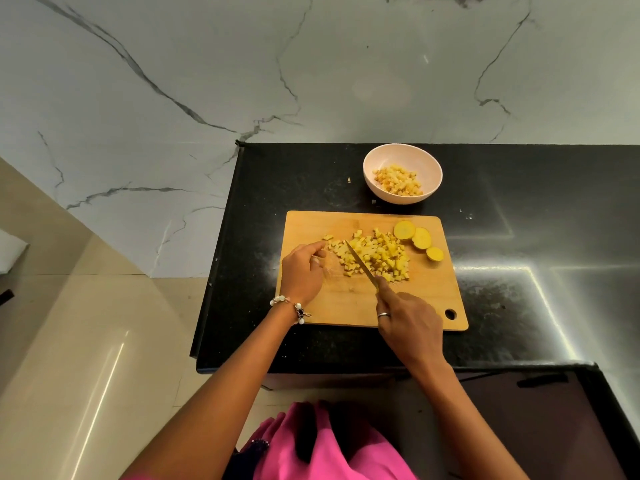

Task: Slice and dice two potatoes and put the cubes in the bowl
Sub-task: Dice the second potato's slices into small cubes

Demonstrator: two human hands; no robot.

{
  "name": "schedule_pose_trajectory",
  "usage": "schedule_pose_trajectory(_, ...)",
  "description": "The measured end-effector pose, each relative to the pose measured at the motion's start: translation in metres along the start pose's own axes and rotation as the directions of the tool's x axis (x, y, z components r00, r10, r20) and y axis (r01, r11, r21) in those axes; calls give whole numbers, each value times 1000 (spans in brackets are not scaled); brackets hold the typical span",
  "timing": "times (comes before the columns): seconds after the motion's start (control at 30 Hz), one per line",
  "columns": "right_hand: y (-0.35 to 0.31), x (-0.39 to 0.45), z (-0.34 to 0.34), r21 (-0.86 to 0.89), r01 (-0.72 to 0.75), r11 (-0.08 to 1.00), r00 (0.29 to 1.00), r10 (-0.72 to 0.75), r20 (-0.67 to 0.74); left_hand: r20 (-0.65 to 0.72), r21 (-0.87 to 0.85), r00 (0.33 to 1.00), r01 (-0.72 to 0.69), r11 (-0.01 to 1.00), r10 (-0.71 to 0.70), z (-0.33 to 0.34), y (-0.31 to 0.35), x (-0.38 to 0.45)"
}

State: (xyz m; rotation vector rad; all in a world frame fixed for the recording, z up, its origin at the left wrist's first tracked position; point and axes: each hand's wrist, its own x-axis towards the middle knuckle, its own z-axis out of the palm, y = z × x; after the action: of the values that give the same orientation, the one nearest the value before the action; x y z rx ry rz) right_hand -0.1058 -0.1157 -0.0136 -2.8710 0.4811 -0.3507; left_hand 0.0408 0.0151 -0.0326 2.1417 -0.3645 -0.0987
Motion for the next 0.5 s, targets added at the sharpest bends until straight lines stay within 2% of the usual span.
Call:
schedule_pose_trajectory(0.07, 11, 3, -7, -69, 27, 997, 998, -31, -48, -14, -84, 999, -45, 995, 44, -1, 8, -1)
schedule_pose_trajectory(0.17, 26, 7, -14, -150, 69, 986, 992, -84, -92, -22, -59, 974, -224, 973, 223, 2, 21, -1)
schedule_pose_trajectory(0.27, 35, 7, -20, -220, 101, 970, 982, -132, -133, 93, 89, 893, -448, 890, 440, 10, 30, -1)
schedule_pose_trajectory(0.33, 39, 6, -23, -235, 97, 967, 979, -136, -155, 213, 239, 831, -554, 797, 514, 16, 33, -2)
schedule_pose_trajectory(0.4, 43, 3, -25, -238, 85, 968, 978, -126, -164, 259, 397, 804, -594, 700, 535, 20, 34, -4)
schedule_pose_trajectory(0.5, 49, -1, -27, -207, 38, 978, 986, -71, -152, 212, 540, 814, -558, 630, 540, 23, 30, -3)
